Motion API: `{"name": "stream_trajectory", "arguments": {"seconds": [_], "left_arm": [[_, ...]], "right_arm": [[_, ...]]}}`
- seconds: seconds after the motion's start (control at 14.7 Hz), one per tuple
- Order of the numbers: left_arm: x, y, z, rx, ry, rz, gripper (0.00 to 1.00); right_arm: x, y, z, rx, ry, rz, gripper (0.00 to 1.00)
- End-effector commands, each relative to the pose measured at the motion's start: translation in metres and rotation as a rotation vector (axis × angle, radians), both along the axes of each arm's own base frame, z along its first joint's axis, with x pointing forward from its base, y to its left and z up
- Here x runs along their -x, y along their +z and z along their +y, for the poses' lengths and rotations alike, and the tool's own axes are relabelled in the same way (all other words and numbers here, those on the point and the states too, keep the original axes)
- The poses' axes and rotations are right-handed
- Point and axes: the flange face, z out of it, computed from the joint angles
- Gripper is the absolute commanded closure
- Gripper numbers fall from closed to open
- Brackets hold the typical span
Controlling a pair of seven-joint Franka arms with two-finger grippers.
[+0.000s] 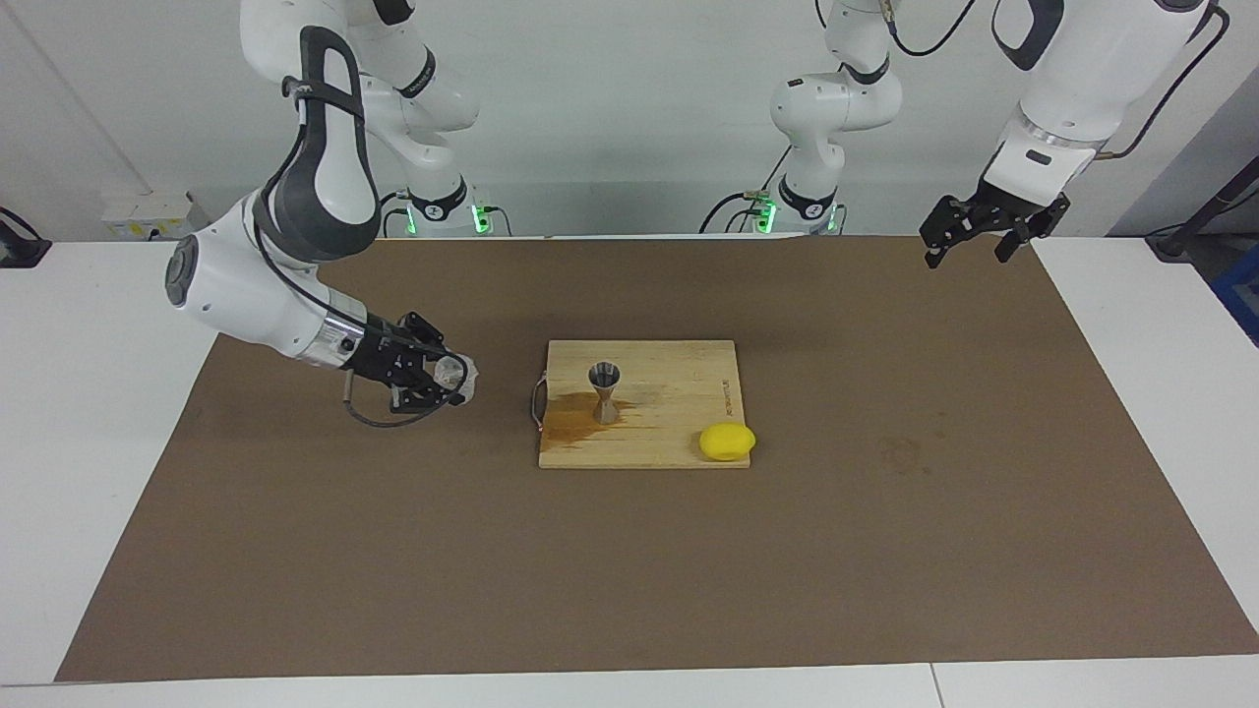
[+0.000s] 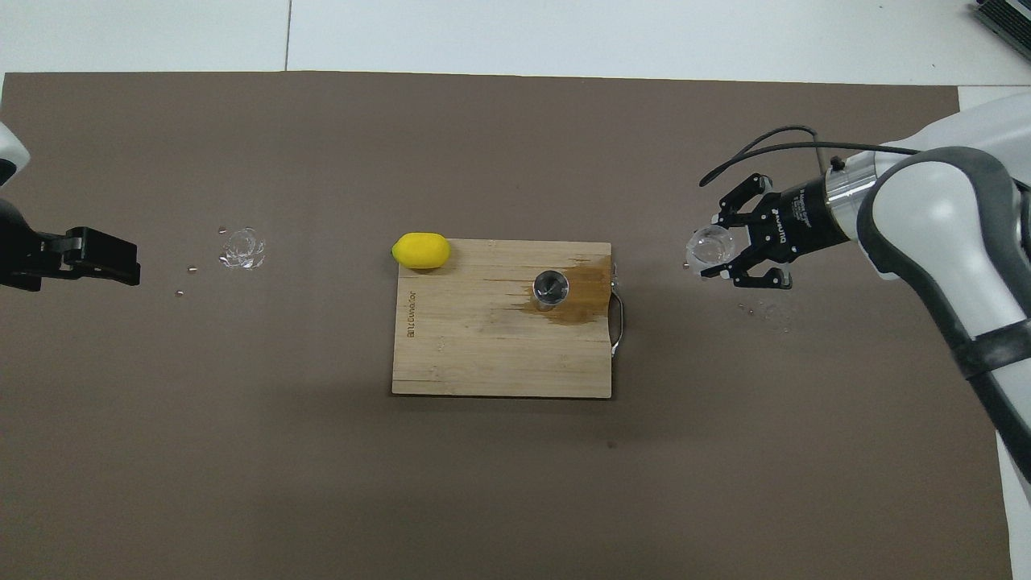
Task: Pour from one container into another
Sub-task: 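Lift the clear cup and carry it over the metal cup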
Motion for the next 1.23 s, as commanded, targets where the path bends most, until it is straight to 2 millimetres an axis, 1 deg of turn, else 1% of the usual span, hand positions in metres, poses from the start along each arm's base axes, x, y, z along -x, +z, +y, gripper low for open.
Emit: {"name": "stream_trajectory", "arguments": {"seconds": [0.0, 0.14, 0.2, 0.34, 0.41, 0.54, 0.68, 0.82, 1.02, 1.16], "left_arm": [[0.007, 0.008, -0.001, -0.024, -0.023, 0.009, 0.00], [0.007, 0.009, 0.000, -0.022, -0.038, 0.009, 0.00], [0.006, 0.009, -0.001, -0.020, -0.040, 0.004, 0.00], [0.006, 0.007, -0.002, -0.017, -0.040, 0.000, 0.00], [0.007, 0.007, -0.002, -0.018, -0.040, 0.001, 0.00], [0.009, 0.007, -0.001, -0.019, -0.040, 0.001, 0.00], [0.009, 0.007, -0.002, -0.019, -0.042, 0.000, 0.00], [0.009, 0.007, -0.002, -0.019, -0.043, 0.001, 0.00], [0.009, 0.008, -0.001, -0.020, -0.042, 0.006, 0.00], [0.010, 0.009, -0.001, -0.020, -0.048, 0.008, 0.00]], "right_arm": [[-0.010, 0.015, 0.032, 0.072, -0.005, 0.011, 1.00], [-0.013, 0.020, 0.058, 0.116, -0.003, 0.013, 1.00], [-0.013, 0.022, 0.075, 0.143, 0.005, 0.009, 1.00], [-0.007, 0.020, 0.101, 0.205, 0.032, 0.006, 1.00], [-0.005, 0.019, 0.111, 0.224, 0.042, 0.003, 1.00], [-0.003, 0.020, 0.125, 0.256, 0.056, -0.015, 1.00], [0.002, 0.020, 0.145, 0.300, 0.090, -0.045, 1.00], [0.006, 0.020, 0.159, 0.320, 0.100, -0.062, 1.00], [0.013, 0.021, 0.179, 0.367, 0.136, -0.094, 1.00], [0.012, 0.022, 0.185, 0.389, 0.144, -0.130, 1.00]]}}
